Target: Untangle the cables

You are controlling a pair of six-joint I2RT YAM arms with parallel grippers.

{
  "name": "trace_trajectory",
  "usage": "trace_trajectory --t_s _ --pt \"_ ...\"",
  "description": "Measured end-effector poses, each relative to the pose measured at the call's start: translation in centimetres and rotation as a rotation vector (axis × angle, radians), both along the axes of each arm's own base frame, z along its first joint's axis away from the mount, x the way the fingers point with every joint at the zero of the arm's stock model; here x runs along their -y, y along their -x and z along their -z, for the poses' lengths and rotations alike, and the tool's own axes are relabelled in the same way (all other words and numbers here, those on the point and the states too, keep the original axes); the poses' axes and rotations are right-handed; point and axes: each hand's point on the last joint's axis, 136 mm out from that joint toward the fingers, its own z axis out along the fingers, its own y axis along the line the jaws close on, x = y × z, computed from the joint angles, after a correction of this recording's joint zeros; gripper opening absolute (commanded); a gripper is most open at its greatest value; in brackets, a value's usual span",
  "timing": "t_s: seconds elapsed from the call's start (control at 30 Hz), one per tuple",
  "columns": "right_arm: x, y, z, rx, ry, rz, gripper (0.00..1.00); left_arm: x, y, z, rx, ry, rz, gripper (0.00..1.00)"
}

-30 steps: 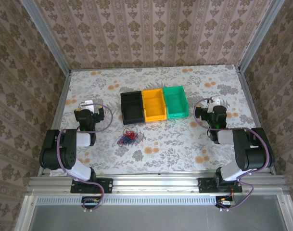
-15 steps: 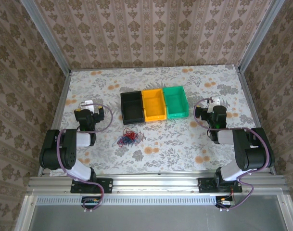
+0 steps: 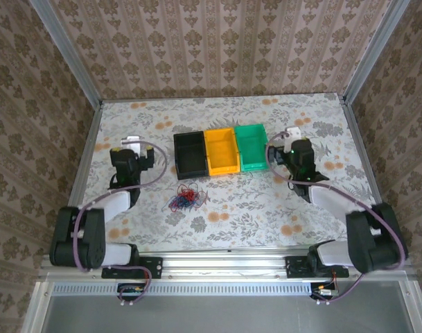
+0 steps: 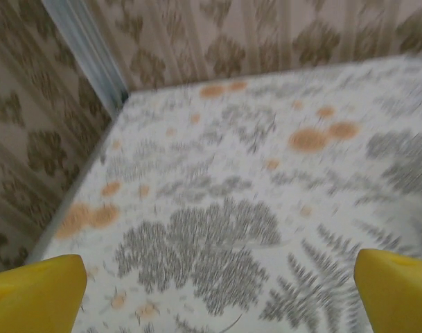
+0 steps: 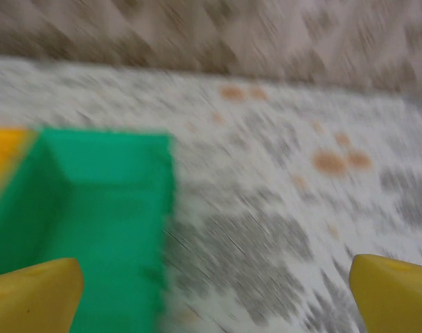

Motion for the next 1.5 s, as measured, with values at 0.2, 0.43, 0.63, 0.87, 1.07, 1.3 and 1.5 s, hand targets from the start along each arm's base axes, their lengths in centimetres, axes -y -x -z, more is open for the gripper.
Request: trace_trajectory --t_s 0.2,0.43,0.63,0.87,1.07,1.3,1.5 --pt "-12.3 3.0 -6.2 -0.017 -0.037 -0.288 0.96 5.5 2.3 -3.9 -0.001 0.141 0.092 1.0" --pt "-23.3 10.5 3.3 -0.348 0.135 -0.665 0.82 10.8 8.4 0.0 -0.226 0.295 0.247 0.96" --pt "-24.6 12.3 8.8 -0.552 0.185 -0.765 0.76 11.5 13.7 1.7 -0.324 0.382 0.287 0.84" --pt "-27.3 11.5 10.6 -0.612 0.177 -0.82 0.74 12.3 16.3 4.6 -0.453 0.415 0.291 0.8" --pt "-28.4 10.7 12.4 -0.646 0.19 -0.837 0.68 13.4 17.2 6.8 -0.543 0.384 0.303 0.74" --pt "-28.7 10.3 14.0 -0.684 0.181 -0.843 0.33 13.5 17.5 7.9 -0.587 0.368 0.301 0.67" --pt "-28.5 9.5 14.0 -0.701 0.116 -0.834 0.02 13.5 17.4 8.0 -0.59 0.368 0.297 0.58"
